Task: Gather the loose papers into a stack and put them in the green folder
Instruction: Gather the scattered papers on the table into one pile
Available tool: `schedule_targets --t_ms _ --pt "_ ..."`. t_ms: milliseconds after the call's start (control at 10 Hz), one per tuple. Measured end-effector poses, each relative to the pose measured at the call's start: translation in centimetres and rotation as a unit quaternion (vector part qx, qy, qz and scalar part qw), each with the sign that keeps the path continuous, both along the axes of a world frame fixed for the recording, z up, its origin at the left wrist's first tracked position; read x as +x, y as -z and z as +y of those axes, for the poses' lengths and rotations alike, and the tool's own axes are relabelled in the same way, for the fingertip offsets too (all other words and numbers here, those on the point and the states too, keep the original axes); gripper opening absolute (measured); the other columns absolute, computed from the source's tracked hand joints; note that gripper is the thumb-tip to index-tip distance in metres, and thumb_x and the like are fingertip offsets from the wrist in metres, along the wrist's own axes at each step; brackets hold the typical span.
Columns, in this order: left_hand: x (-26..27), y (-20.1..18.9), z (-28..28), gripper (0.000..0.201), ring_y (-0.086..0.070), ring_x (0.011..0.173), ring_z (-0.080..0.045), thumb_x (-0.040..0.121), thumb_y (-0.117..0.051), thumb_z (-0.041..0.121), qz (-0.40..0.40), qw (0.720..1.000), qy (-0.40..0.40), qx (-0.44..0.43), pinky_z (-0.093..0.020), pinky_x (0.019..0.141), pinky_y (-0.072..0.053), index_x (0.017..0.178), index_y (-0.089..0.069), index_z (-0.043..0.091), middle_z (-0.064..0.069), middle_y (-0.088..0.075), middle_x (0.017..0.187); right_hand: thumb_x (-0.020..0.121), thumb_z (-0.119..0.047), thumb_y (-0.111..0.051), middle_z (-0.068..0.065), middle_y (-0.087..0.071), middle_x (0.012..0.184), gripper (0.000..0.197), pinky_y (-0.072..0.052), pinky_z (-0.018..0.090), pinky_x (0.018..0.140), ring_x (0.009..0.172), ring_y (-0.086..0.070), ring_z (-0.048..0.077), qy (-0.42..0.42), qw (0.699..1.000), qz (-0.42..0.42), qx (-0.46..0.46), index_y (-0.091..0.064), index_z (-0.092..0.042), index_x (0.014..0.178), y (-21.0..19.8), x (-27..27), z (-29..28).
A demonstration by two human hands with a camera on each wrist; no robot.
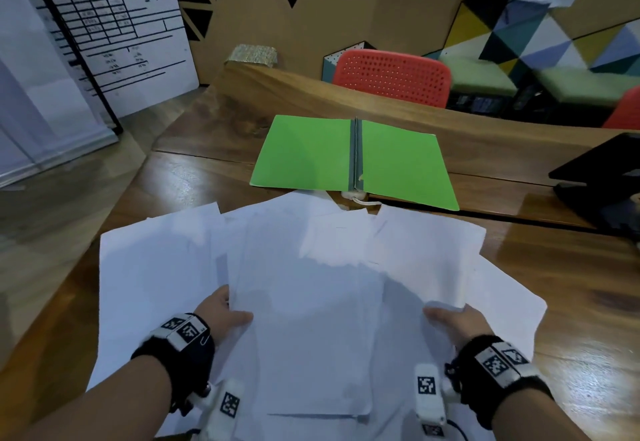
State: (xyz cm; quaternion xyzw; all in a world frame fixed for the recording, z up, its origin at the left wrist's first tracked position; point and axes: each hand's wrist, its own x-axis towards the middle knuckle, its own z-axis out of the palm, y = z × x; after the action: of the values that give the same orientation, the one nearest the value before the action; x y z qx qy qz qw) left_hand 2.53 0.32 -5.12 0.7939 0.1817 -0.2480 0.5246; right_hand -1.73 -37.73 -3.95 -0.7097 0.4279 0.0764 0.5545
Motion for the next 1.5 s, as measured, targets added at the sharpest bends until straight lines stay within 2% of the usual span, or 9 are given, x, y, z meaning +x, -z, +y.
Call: schedule_targets --t_ms 100,300,600,900,1100,1200,1300,1400,1500 --pt "-0.9 0.3 -1.1 0.031 -0.066 0.069 -0.025 0.076 -0.060 -0.019 0.015 0.996 -0.046 -0.071 -0.036 0.069 -0.054 0.093 -0.060 0.006 -0.006 -0.072 0.073 0.073 0.000 -0.072 0.017 -0.065 0.084 0.029 -0.048 0.035 0.073 0.079 -0.062 0.033 -0.056 0.997 0.016 -0.058 -0.063 0.006 0.100 -0.9 -0.1 1.8" --pt "-0.9 0.7 -1.6 0.038 -0.061 0.095 -0.032 0.074 -0.064 -0.016 0.003 0.997 -0.058 -0.055 -0.049 0.095 -0.048 0.106 -0.058 0.004 -0.014 -0.065 0.095 0.082 -0.010 -0.060 0.025 -0.065 0.104 0.034 -0.048 0.036 0.081 0.096 -0.061 0.038 -0.150 0.955 0.044 -0.251 -0.061 0.007 0.112 -4.3 0.2 1.3" --pt "-1.4 0.6 -1.8 0.031 -0.061 0.089 -0.025 0.076 -0.065 -0.011 -0.037 0.998 -0.037 -0.033 -0.031 0.082 -0.047 0.093 -0.057 0.014 -0.010 -0.064 0.094 0.085 -0.008 -0.059 0.028 -0.061 0.099 0.035 -0.038 0.035 0.073 0.089 -0.058 0.035 -0.007 0.958 -0.089 -0.274 -0.058 0.009 0.116 -11.4 2.4 -2.5" --pt "-1.4 0.6 -1.6 0.035 -0.064 0.098 -0.031 0.073 -0.065 -0.011 -0.022 0.999 -0.028 -0.028 -0.042 0.091 -0.050 0.097 -0.062 0.013 -0.015 -0.068 0.101 0.084 -0.019 -0.063 0.009 -0.056 0.101 0.047 -0.049 0.037 0.089 0.090 -0.053 0.019 0.130 0.940 -0.276 -0.151 -0.052 -0.002 0.126 -16.4 3.3 -3.6" --pt "-1.3 0.0 -1.7 0.035 -0.064 0.090 -0.031 0.059 -0.072 0.015 -0.003 0.997 -0.046 -0.062 -0.048 0.093 -0.050 0.092 -0.061 0.009 -0.011 -0.068 0.088 0.087 -0.020 -0.059 0.016 -0.063 0.095 0.014 -0.036 0.023 0.058 0.082 -0.053 0.023 -0.018 0.966 -0.116 -0.230 -0.054 -0.009 0.080 -11.9 3.0 0.0" --pt "-0.5 0.9 -1.4 0.085 -0.059 0.111 -0.033 0.049 -0.074 0.059 0.052 0.990 -0.078 -0.106 -0.050 0.104 -0.041 0.114 -0.058 0.007 -0.016 -0.064 0.118 0.075 -0.015 -0.066 0.017 -0.061 0.078 0.015 -0.044 0.037 0.060 0.069 -0.054 0.026 -0.035 0.980 -0.052 -0.188 -0.057 -0.005 0.068 -6.7 1.1 1.5" --pt "-0.7 -0.3 -1.7 0.055 -0.050 0.111 -0.024 0.083 -0.051 0.057 0.049 0.997 -0.058 -0.029 -0.029 0.097 -0.034 0.104 -0.056 0.006 -0.010 -0.060 0.105 0.072 -0.015 -0.065 0.019 -0.066 0.076 0.018 -0.052 0.037 0.058 0.069 -0.065 0.033 -0.116 0.984 0.016 -0.134 -0.066 0.000 0.081 -3.2 -0.8 2.6" --pt "-0.9 -0.2 -1.9 0.045 -0.055 0.113 -0.033 0.092 -0.049 0.035 0.019 0.998 -0.050 0.030 -0.027 0.087 -0.033 0.115 -0.056 -0.003 -0.017 -0.061 0.114 0.075 -0.012 -0.070 0.014 -0.063 0.076 0.024 -0.045 0.026 0.052 0.062 -0.058 0.027 -0.127 0.987 0.029 -0.095 -0.059 -0.002 0.093 -1.9 -1.6 2.7" --pt "-1.0 0.0 -2.1 0.047 -0.053 0.120 -0.034 0.093 -0.050 0.031 0.014 0.998 -0.049 0.049 -0.026 0.090 -0.034 0.124 -0.053 -0.004 -0.021 -0.057 0.128 0.077 -0.020 -0.072 0.019 -0.062 0.112 0.055 -0.050 0.037 0.080 0.099 -0.061 0.034 -0.069 0.986 0.023 -0.147 -0.047 -0.001 0.122 -1.4 -1.2 2.8"
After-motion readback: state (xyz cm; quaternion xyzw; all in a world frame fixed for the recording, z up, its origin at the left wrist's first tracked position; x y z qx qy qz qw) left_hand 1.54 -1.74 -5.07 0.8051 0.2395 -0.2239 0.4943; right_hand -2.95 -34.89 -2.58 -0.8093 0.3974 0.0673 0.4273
